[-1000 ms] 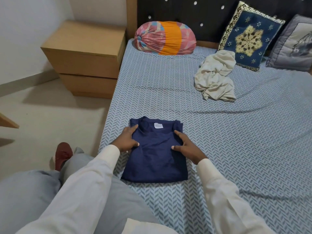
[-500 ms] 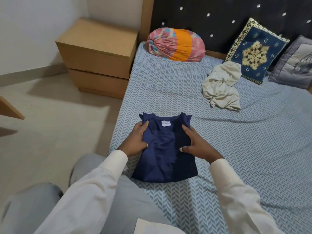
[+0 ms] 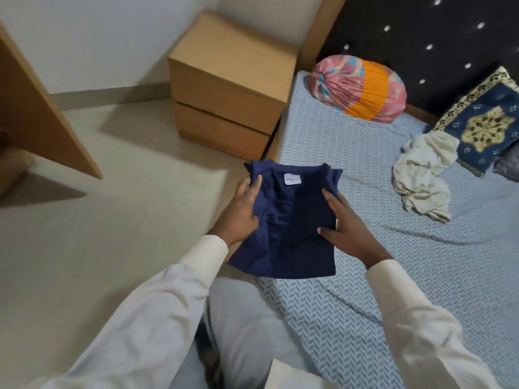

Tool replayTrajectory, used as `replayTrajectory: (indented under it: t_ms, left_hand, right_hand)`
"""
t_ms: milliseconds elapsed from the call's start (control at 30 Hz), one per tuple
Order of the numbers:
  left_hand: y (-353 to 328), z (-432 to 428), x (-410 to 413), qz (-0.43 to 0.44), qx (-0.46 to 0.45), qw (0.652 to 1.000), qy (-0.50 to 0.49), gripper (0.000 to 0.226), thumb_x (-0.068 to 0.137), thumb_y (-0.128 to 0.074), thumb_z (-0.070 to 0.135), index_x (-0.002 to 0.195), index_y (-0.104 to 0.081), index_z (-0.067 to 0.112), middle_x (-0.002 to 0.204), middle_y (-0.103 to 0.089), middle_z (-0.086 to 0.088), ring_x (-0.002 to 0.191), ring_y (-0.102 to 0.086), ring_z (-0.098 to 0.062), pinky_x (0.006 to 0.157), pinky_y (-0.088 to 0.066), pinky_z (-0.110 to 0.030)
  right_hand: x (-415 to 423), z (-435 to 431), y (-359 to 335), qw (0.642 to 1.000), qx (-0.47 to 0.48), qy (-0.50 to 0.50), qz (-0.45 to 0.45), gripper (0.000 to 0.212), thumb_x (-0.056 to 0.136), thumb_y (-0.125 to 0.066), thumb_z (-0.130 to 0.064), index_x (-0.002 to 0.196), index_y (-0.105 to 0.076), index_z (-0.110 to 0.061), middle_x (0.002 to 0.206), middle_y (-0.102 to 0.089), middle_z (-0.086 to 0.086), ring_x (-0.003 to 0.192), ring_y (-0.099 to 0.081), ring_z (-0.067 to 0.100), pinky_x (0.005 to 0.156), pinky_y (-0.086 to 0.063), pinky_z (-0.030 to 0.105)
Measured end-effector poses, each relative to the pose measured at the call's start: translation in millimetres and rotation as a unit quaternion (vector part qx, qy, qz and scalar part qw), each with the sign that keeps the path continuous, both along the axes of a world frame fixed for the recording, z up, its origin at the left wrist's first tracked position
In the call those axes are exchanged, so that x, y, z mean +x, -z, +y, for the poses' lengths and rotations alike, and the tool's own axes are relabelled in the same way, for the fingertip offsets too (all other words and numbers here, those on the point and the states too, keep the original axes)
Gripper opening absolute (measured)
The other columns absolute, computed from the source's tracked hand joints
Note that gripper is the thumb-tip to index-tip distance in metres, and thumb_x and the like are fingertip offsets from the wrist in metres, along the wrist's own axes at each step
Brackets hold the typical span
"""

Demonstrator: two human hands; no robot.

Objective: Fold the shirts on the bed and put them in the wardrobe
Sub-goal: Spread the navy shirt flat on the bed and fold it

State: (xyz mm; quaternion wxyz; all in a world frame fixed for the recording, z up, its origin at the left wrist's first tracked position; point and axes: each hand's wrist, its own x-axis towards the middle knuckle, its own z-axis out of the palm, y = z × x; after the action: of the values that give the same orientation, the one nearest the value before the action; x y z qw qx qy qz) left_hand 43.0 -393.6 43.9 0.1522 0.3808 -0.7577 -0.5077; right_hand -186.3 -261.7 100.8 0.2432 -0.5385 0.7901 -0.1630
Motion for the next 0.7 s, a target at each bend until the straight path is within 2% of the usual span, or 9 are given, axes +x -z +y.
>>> replayTrajectory:
  t_ms: [67,133,233,367,433,533,700]
  left_hand:
    - [-29,-10,28,-0.011,-0.009,1.000,-0.007,0.093,0.083,-0.053,-0.006,0.156,-0.009,0.032,0.160,-0.001,0.014,0.139,-0.036,-0.016,0.106,-0.041,-0.028]
    - [-69,-17,54,-0.040,-0.031,0.999,-0.020,0.094,0.082,-0.051,-0.006,0.156,-0.008,0.034,0.159,-0.001,0.016,0.133,-0.044,-0.018,0.098,-0.047,-0.033]
    - [-140,-18,87,-0.101,-0.066,0.991,-0.049,0.091,0.085,-0.050,-0.003,0.156,-0.006,0.033,0.160,0.000,0.013,0.130,-0.046,-0.021,0.089,-0.049,-0.034]
    - [-234,-16,125,-0.145,-0.082,0.982,-0.094,0.089,0.087,-0.051,-0.002,0.155,-0.006,0.033,0.161,-0.001,0.010,0.125,-0.051,-0.024,0.086,-0.049,-0.032]
    - [-280,-12,140,-0.162,-0.085,0.976,-0.118,0.090,0.088,-0.053,0.000,0.155,-0.005,0.035,0.161,-0.001,0.009,0.123,-0.053,-0.024,0.085,-0.050,-0.031]
    - [-330,-11,162,-0.178,-0.109,0.966,-0.155,0.089,0.090,-0.054,0.003,0.155,-0.002,0.035,0.161,0.000,0.007,0.116,-0.057,-0.024,0.082,-0.052,-0.032]
    - [-376,-11,212,-0.175,-0.146,0.945,-0.234,0.089,0.090,-0.053,0.004,0.155,0.000,0.035,0.161,0.001,0.006,0.130,-0.048,-0.021,0.088,-0.049,-0.028]
  right_hand:
    - [23,-20,-24,1.000,0.000,-0.015,0.005,0.084,0.081,-0.070,0.003,0.153,-0.029,-0.009,0.161,-0.018,0.004,0.142,-0.026,0.011,0.092,-0.018,-0.010]
    - [45,-36,-55,1.000,0.000,-0.024,-0.006,0.080,0.079,-0.069,0.004,0.151,-0.033,-0.006,0.159,-0.021,0.008,0.142,-0.029,0.019,0.092,-0.018,-0.009]
    - [79,-51,-113,0.998,0.004,-0.048,-0.030,0.081,0.078,-0.068,0.004,0.151,-0.033,-0.006,0.159,-0.021,0.008,0.144,-0.028,0.021,0.098,-0.019,-0.003]
    - [117,-72,-196,0.993,-0.007,-0.095,-0.065,0.080,0.076,-0.063,0.007,0.150,-0.034,-0.007,0.160,-0.019,0.006,0.141,-0.030,0.016,0.096,-0.020,-0.006]
    - [134,-84,-233,0.989,-0.018,-0.124,-0.072,0.078,0.076,-0.061,0.006,0.148,-0.037,-0.009,0.161,-0.018,0.003,0.142,-0.029,0.015,0.100,-0.026,0.002]
    - [158,-106,-276,0.980,-0.048,-0.173,-0.085,0.074,0.077,-0.057,0.002,0.146,-0.040,-0.017,0.161,-0.015,-0.006,0.142,-0.030,0.013,0.103,-0.037,0.021]
    - [206,-147,-322,0.962,-0.063,-0.253,-0.078,0.073,0.082,-0.061,-0.003,0.149,-0.035,-0.017,0.163,-0.012,-0.004,0.139,-0.037,0.022,0.097,-0.037,0.021]
